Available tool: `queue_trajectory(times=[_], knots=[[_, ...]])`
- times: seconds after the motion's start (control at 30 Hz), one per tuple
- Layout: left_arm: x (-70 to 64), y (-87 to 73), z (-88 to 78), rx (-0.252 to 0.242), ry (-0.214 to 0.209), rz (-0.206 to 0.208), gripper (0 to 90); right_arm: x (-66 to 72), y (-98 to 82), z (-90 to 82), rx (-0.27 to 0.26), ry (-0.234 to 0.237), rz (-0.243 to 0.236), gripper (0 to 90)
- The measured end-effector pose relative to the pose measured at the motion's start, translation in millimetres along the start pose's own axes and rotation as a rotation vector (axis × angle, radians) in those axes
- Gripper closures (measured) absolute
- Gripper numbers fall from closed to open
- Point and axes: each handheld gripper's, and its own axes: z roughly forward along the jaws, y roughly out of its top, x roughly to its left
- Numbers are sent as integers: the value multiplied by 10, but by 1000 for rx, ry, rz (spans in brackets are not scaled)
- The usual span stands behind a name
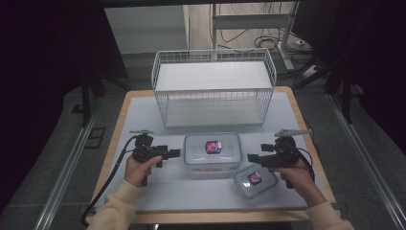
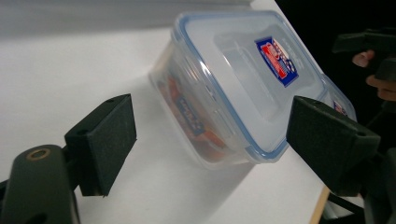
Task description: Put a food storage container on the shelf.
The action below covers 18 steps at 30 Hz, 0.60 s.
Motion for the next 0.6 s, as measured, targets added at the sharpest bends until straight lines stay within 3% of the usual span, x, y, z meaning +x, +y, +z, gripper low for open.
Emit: queue_trajectory(times=[0.07,0.2,0.3,0.6], knots=[[30,0,96,20,-28,-32,157,21,43,116,31,19,2,114],[12,29,200,37,-35,-27,160,-5,99,210,50,33,34,114],[7,50,325,63,-76,-47,163,-40,170,308,69,52,74,104],[1,79,461,86,-101,-61,193,-100,285,545,148,62,137,102]])
